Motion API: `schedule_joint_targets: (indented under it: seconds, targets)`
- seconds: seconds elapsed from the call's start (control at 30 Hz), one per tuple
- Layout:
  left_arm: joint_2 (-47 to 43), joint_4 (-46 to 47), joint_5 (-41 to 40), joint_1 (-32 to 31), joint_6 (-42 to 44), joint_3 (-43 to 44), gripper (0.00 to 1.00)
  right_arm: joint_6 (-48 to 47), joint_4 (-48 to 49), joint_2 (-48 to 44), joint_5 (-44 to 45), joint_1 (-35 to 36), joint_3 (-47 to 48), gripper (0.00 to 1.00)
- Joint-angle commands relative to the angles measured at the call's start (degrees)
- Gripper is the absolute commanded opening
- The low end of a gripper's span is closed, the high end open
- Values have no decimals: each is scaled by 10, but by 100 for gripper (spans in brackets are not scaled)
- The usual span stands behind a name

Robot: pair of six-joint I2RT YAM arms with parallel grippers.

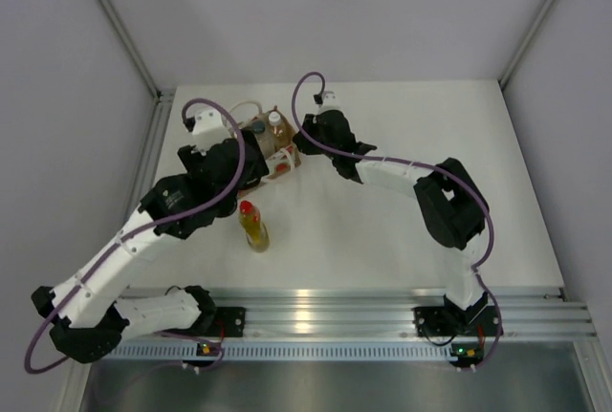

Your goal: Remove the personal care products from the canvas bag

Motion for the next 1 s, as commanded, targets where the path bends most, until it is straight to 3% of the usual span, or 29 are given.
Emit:
schedule_joint_targets:
  seconds: [0.0,0.07,0.13,0.27,0.97]
  targets:
    - [69,20,3,86,34,65,98,-14,-67,-9,2,1,-5,2]
    - [117,49,54,150,62,83,97,-8,-60,-15,-1,1,-15,3]
    - [164,67,83,173,73,109,81,-7,-48,-25,-2,1,-27,3]
    - [225,67,129,233,83,154,63,-8,-44,-36,-4,1,-36,3]
    - [370,106,203,300,91,180,64,-20,-44,-33,-10,1,-37,3]
